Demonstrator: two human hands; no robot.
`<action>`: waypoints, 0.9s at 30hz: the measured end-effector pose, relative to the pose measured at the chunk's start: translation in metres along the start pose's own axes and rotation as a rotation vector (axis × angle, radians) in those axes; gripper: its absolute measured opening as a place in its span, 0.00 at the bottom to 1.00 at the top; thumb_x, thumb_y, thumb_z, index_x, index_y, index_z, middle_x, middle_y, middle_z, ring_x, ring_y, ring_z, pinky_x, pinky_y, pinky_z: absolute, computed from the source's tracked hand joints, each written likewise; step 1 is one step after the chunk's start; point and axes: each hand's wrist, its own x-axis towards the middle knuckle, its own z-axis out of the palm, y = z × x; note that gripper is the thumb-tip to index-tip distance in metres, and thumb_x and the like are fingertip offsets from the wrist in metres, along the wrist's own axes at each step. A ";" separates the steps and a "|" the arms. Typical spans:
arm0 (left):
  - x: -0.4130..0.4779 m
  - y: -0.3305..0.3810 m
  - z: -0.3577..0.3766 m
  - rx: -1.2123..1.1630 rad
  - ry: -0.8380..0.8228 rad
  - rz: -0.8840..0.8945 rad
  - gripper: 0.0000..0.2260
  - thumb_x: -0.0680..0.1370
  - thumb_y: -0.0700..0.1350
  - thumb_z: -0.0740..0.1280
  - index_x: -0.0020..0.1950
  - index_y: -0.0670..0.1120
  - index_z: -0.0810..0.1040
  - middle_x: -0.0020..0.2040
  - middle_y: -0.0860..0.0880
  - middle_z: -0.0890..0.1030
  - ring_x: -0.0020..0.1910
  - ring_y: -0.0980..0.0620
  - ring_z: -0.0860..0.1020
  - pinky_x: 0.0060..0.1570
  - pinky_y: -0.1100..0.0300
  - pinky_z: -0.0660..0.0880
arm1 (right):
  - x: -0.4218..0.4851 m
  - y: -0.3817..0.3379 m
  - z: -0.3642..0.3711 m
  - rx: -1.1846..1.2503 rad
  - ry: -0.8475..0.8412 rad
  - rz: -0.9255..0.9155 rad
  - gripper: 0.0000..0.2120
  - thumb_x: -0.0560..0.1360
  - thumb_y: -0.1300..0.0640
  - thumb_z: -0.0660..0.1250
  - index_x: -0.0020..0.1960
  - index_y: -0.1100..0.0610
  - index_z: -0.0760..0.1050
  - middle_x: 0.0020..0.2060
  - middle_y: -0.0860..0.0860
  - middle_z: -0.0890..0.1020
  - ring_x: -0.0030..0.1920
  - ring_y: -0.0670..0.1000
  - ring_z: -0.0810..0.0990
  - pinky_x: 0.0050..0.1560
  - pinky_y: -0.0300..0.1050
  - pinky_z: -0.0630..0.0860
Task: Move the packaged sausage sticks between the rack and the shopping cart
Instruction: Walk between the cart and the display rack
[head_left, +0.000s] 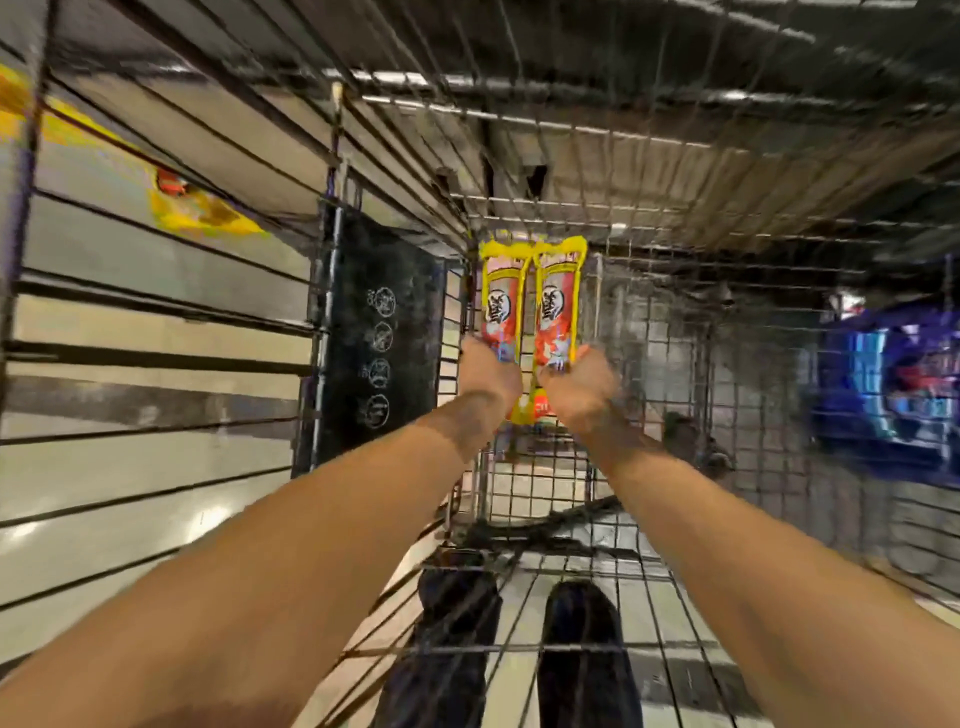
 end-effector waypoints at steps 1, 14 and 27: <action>0.003 -0.002 0.003 0.014 0.020 -0.006 0.14 0.79 0.39 0.62 0.63 0.40 0.65 0.59 0.40 0.77 0.59 0.40 0.77 0.57 0.50 0.74 | 0.000 0.003 0.002 -0.007 0.008 -0.012 0.15 0.74 0.49 0.70 0.56 0.55 0.72 0.52 0.56 0.81 0.55 0.58 0.80 0.48 0.44 0.73; 0.012 0.001 0.011 0.046 0.074 0.143 0.19 0.76 0.39 0.67 0.65 0.40 0.67 0.62 0.40 0.74 0.60 0.41 0.75 0.61 0.46 0.74 | 0.022 0.015 0.015 0.033 -0.013 -0.089 0.17 0.74 0.48 0.69 0.58 0.53 0.70 0.47 0.52 0.82 0.48 0.56 0.81 0.47 0.49 0.79; -0.043 0.031 -0.040 0.273 -0.142 0.263 0.21 0.77 0.42 0.65 0.69 0.46 0.67 0.62 0.44 0.72 0.53 0.43 0.78 0.52 0.53 0.77 | -0.023 0.046 -0.079 -0.061 -0.174 0.042 0.15 0.77 0.47 0.64 0.62 0.51 0.72 0.57 0.49 0.78 0.49 0.53 0.79 0.48 0.42 0.76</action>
